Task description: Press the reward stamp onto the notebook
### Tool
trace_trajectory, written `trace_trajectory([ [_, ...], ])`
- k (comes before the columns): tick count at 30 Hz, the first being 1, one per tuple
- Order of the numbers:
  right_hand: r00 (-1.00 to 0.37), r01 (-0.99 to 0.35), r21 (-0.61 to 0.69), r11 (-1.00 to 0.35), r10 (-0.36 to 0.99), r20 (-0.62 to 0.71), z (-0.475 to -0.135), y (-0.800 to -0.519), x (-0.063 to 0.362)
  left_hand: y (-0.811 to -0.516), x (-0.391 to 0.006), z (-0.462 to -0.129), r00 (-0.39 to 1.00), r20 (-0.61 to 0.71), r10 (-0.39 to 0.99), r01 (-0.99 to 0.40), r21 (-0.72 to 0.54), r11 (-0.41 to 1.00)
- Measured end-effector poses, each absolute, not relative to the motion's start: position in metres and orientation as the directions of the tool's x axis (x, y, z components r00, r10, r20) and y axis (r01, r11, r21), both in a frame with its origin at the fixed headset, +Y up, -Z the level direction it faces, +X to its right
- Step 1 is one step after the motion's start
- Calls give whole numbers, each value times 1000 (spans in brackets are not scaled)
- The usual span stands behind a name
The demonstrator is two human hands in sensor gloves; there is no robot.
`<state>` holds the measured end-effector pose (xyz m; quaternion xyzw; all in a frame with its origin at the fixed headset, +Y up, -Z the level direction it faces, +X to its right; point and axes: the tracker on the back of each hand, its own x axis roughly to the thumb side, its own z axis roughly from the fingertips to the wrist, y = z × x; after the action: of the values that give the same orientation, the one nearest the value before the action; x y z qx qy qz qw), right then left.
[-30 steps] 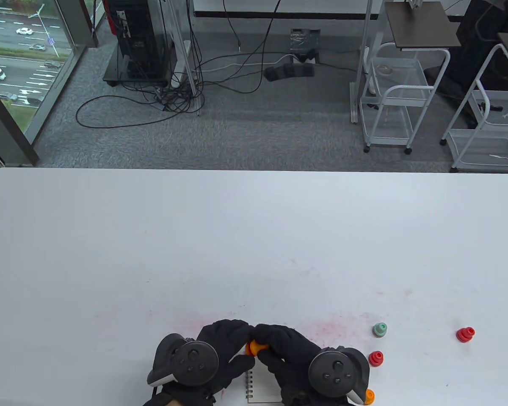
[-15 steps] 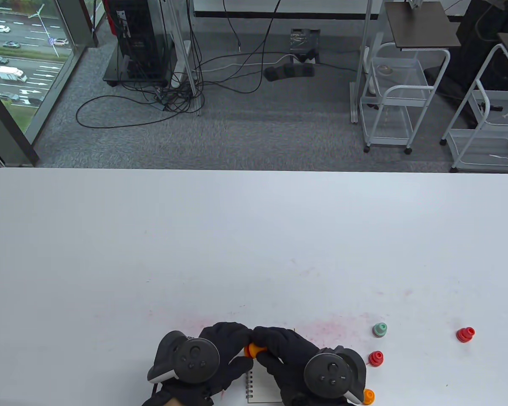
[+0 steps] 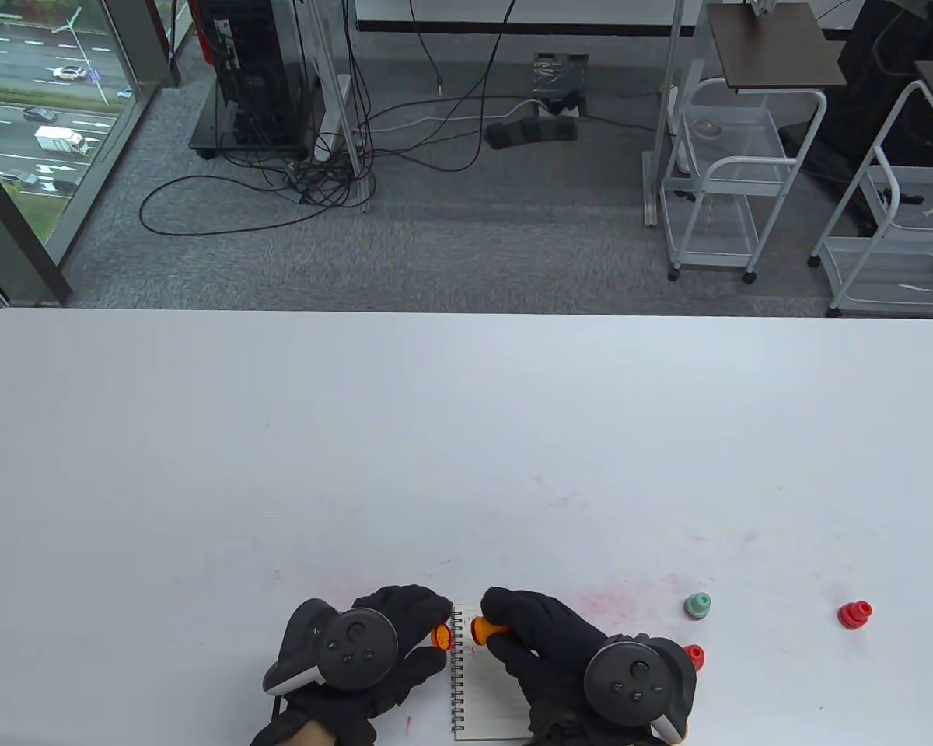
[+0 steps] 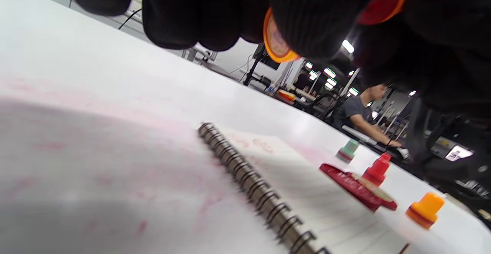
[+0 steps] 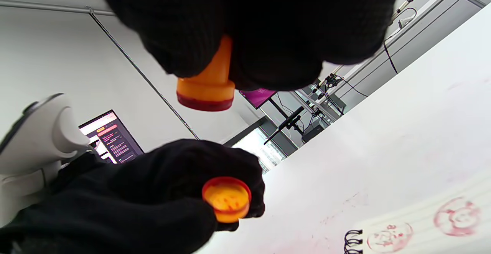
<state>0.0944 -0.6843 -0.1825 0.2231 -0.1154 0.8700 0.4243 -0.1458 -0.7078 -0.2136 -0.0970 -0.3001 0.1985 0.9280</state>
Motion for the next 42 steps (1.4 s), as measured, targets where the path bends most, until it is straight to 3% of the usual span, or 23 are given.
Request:
trace_trajectory([
  [4, -548, -781, -13, -625, 675, 494, -182, -684, 94, -725, -146, -218, 825, 451, 340, -136, -425, 895],
  [7, -553, -776, -13, -631, 669, 497, -182, -684, 94, -736, -146, -221, 854, 448, 263, -40, -448, 893],
  [18, -557, -772, -10, -635, 670, 490, -182, -684, 95, -739, -144, -222, 870, 467, 159, 61, -421, 905],
  [34, -599, -750, -23, -661, 665, 445, -188, -681, 108, -727, -150, -222, 877, 452, 164, 15, -367, 930],
  [39, -742, -595, -90, -799, 503, 444, -184, -667, 119, -713, -157, -220, 856, 467, 221, -88, -289, 953],
  [42, -837, -426, -89, -900, 355, 417, -183, -666, 121, -705, -161, -218, 841, 473, 261, -151, -257, 954],
])
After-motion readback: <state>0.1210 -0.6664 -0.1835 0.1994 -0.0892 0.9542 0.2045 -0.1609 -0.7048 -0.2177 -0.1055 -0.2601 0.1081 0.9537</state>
